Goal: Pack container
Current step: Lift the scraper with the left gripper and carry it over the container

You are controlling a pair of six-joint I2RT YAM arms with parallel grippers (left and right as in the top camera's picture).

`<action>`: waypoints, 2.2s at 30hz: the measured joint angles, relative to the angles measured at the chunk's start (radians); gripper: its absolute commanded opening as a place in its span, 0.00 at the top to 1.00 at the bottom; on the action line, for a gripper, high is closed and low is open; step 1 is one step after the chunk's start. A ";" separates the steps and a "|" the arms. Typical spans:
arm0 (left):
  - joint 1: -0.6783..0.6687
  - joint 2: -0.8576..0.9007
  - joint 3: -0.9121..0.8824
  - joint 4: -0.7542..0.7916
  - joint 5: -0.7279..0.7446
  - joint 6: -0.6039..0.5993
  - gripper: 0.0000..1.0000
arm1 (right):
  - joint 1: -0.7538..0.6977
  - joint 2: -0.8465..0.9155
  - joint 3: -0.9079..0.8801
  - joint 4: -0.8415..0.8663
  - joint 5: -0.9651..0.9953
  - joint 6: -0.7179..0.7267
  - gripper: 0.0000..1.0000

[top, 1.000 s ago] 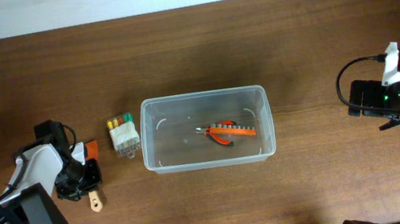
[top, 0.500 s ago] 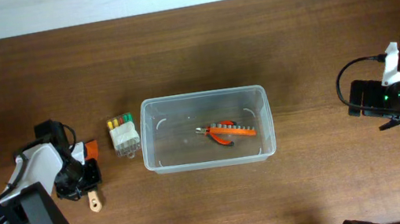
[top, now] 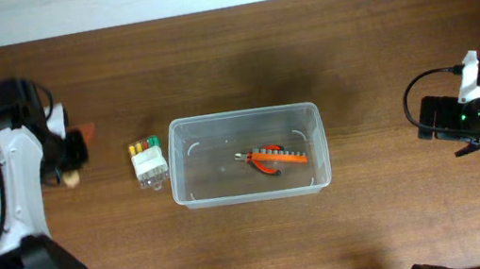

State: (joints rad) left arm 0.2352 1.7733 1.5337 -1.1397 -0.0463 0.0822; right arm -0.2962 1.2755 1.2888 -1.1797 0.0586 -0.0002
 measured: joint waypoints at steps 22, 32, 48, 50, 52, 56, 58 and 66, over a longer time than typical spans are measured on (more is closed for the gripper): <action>-0.675 -0.115 0.211 -0.150 0.095 0.574 0.98 | 0.000 -0.003 0.000 -0.004 0.000 0.000 0.01; -0.681 -0.018 0.022 -0.006 0.101 0.668 0.98 | 0.000 -0.003 0.000 -0.005 -0.002 0.000 0.01; -0.688 0.220 -0.055 0.090 0.125 0.681 0.98 | 0.000 -0.003 0.000 -0.005 -0.013 0.000 0.01; -0.688 0.240 -0.058 0.090 0.126 0.681 0.98 | 0.000 -0.003 0.000 -0.005 -0.013 0.001 0.01; -0.688 0.248 -0.058 0.090 0.126 0.681 0.98 | 0.000 -0.003 0.000 -0.005 -0.013 0.000 0.01; -0.688 0.248 -0.058 0.086 0.125 0.681 0.61 | 0.000 -0.003 0.000 -0.005 -0.013 0.000 0.01; -0.688 0.248 -0.058 0.085 0.126 0.682 0.13 | 0.000 -0.003 0.000 -0.005 -0.013 0.000 0.01; -0.688 0.247 -0.058 0.066 0.125 0.653 0.01 | 0.000 -0.003 0.000 -0.005 -0.013 0.001 0.01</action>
State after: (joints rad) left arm -0.4526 2.0205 1.4754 -1.0737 0.0784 0.7349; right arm -0.2962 1.2724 1.2888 -1.1843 0.0456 0.0006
